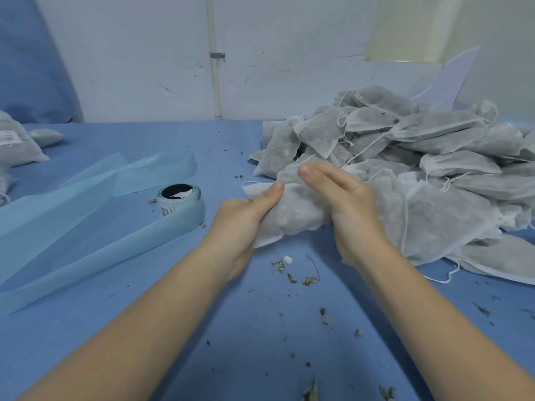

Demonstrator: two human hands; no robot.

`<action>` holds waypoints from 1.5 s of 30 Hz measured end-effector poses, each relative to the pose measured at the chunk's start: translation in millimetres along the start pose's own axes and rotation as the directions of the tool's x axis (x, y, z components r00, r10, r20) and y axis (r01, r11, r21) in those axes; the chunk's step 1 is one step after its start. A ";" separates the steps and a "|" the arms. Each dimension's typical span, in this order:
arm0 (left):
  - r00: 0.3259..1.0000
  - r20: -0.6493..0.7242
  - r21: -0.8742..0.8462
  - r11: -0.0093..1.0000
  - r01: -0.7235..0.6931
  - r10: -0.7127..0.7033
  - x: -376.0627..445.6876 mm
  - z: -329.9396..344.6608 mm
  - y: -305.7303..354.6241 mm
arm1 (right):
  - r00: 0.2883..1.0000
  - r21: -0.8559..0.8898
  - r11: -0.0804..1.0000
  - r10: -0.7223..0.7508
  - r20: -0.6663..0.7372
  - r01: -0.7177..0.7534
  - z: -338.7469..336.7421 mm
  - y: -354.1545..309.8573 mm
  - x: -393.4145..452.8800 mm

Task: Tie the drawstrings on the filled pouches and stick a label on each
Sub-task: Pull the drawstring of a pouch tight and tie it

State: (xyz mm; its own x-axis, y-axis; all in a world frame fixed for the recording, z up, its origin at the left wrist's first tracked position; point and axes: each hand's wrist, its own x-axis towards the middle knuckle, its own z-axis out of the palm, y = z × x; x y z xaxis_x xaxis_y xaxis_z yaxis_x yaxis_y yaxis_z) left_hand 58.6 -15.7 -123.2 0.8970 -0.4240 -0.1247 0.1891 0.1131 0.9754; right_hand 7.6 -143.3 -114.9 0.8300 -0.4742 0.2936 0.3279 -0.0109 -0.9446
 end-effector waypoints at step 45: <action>0.693 -0.650 0.229 0.950 -0.215 0.313 20.3 -125.2 42.5 | 0.902 -0.559 0.824 0.172 0.397 0.088 131.3 59.6 30.5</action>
State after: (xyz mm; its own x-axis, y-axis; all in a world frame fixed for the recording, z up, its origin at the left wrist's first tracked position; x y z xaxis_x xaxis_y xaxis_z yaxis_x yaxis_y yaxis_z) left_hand 134.8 93.1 -107.1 0.9401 0.3255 0.1008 -0.1043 -0.0069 0.9945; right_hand 111.8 -42.8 -143.1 0.9839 -0.0802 0.1598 0.0913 -0.5434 -0.8345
